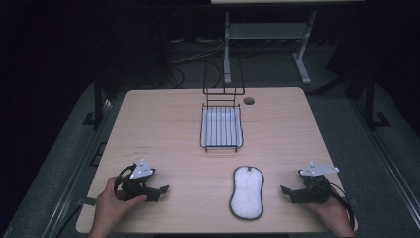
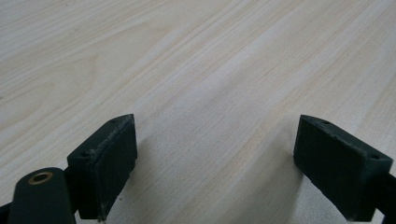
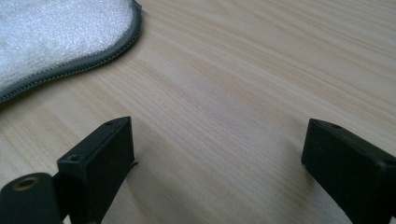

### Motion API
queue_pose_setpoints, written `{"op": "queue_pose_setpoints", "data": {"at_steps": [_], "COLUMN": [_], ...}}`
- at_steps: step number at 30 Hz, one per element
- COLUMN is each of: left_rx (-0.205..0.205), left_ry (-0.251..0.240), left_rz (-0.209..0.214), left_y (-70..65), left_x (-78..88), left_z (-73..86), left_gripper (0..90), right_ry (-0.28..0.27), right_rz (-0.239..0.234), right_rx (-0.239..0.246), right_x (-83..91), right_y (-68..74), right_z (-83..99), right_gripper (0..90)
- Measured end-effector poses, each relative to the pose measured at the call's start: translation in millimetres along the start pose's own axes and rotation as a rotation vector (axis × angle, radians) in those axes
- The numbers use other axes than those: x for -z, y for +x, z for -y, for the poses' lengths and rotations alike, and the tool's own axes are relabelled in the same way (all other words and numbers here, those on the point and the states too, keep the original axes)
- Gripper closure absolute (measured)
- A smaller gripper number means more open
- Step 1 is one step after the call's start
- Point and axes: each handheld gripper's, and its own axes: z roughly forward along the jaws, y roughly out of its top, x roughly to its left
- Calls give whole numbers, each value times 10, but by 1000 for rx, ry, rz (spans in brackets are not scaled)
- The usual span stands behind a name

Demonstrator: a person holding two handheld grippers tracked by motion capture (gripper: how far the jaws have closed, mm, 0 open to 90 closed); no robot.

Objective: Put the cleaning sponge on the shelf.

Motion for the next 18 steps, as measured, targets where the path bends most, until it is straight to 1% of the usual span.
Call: {"op": "queue_pose_setpoints", "data": {"at_steps": [5, 7, 9, 11, 12, 13, 14, 15, 17, 18], "left_rx": [0, 0, 0, -1, 2, 0, 0, 0, 2, 2], "left_ry": [0, 0, 0, 0, -1, 0, 0, 0, 0, 0], "left_rz": [0, 0, 0, -1, -1, -2, -2, -1, -1, -1], "left_y": [0, 0, 0, -1, -3, -1, -1, -1, -3, -3], "left_x": [0, 0, 0, 1, 2, 3, 3, 3, 3, 3], "left_z": [0, 0, 0, 1, 2, 3, 3, 3, 3, 3], "left_gripper": [128, 127, 127, 128, 128, 128, 128, 128, 128, 128], "right_ry": [7, 20, 33, 42, 33, 26, 26, 19, 16, 16], "right_rz": [-1, 0, 5, 5, 5, 3, 3, -9, -31, -31], "right_rx": [0, 0, -2, 3, 0, -3, -3, 0, -3, -3], "right_x": [1, 10, 23, 44, 63, 96, 96, 125, 144, 144], "right_y": [1, 5, 20, 29, 42, 47, 47, 53, 56, 56], "right_z": [-10, -32, -49, -66, -79, -108, -108, -127, -145, -145], "right_gripper": [94, 140, 157, 234, 267, 369, 369, 494, 646, 646]}}
